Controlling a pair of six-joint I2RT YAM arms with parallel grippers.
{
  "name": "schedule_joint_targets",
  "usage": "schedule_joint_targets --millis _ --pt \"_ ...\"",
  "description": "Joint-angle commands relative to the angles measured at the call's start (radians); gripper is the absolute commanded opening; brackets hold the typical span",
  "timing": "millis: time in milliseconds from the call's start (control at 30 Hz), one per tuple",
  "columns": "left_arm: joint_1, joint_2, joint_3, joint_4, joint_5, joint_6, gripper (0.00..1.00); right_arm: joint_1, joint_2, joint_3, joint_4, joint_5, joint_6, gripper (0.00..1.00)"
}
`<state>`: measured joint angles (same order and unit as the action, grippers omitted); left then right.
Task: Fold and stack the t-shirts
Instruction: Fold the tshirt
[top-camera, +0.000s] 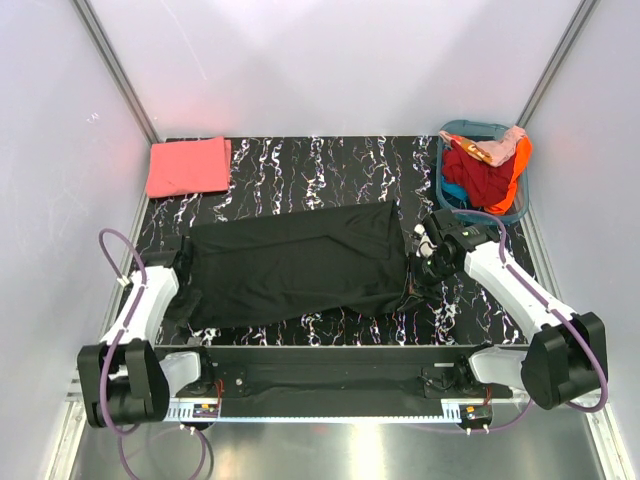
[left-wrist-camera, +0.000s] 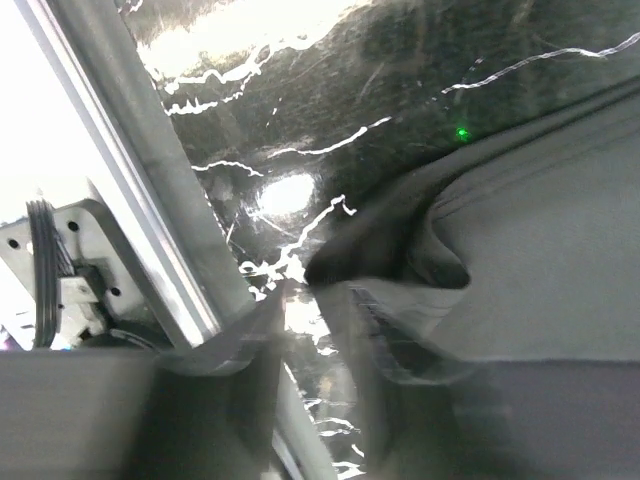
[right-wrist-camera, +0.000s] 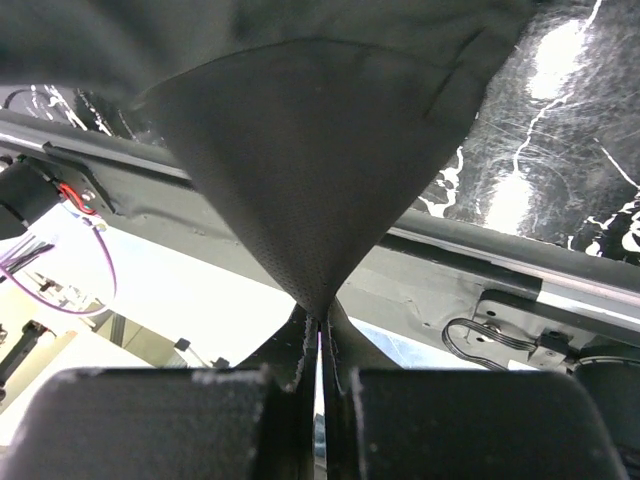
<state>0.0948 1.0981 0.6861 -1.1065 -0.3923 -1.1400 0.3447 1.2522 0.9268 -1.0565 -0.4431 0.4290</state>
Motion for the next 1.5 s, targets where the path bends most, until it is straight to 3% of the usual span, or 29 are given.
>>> schedule_joint_targets --millis 0,67,167,267,300,367,700,1067,1233,1300,1333,1467 --pt "0.006 0.035 -0.002 0.048 -0.002 0.02 0.47 -0.004 -0.002 0.033 0.01 -0.04 -0.01 0.0" --pt "0.006 0.026 -0.01 0.054 0.003 0.032 0.68 -0.004 0.003 0.049 0.013 -0.045 -0.012 0.0" --pt "0.006 -0.068 -0.023 0.047 -0.013 0.045 0.74 -0.004 0.006 0.058 0.016 -0.052 -0.01 0.0" --pt "0.006 -0.196 -0.048 0.1 0.013 0.083 0.56 -0.004 0.003 0.06 0.012 -0.057 -0.015 0.0" --pt "0.006 -0.214 -0.06 0.106 0.036 0.091 0.45 -0.004 0.003 0.061 0.01 -0.059 -0.019 0.0" --pt "0.006 -0.189 -0.069 0.134 0.055 0.1 0.37 -0.003 0.0 0.067 0.007 -0.066 -0.026 0.0" --pt "0.006 -0.023 -0.111 0.231 0.139 0.164 0.45 -0.004 0.009 0.058 0.024 -0.105 -0.041 0.0" --pt "0.005 0.048 -0.137 0.232 0.136 0.126 0.36 -0.004 -0.022 0.043 0.016 -0.111 -0.045 0.0" --pt "0.003 0.078 -0.157 0.266 0.133 0.115 0.4 -0.004 -0.033 0.033 0.016 -0.106 -0.047 0.0" --pt "0.005 0.08 -0.154 0.263 0.116 0.115 0.36 -0.004 -0.039 0.029 0.015 -0.098 -0.045 0.0" --pt "0.003 0.079 -0.152 0.258 0.109 0.117 0.27 -0.004 -0.042 0.026 0.015 -0.098 -0.044 0.0" --pt "0.003 0.062 -0.129 0.208 0.092 0.082 0.16 -0.004 -0.051 0.021 0.01 -0.095 -0.042 0.0"
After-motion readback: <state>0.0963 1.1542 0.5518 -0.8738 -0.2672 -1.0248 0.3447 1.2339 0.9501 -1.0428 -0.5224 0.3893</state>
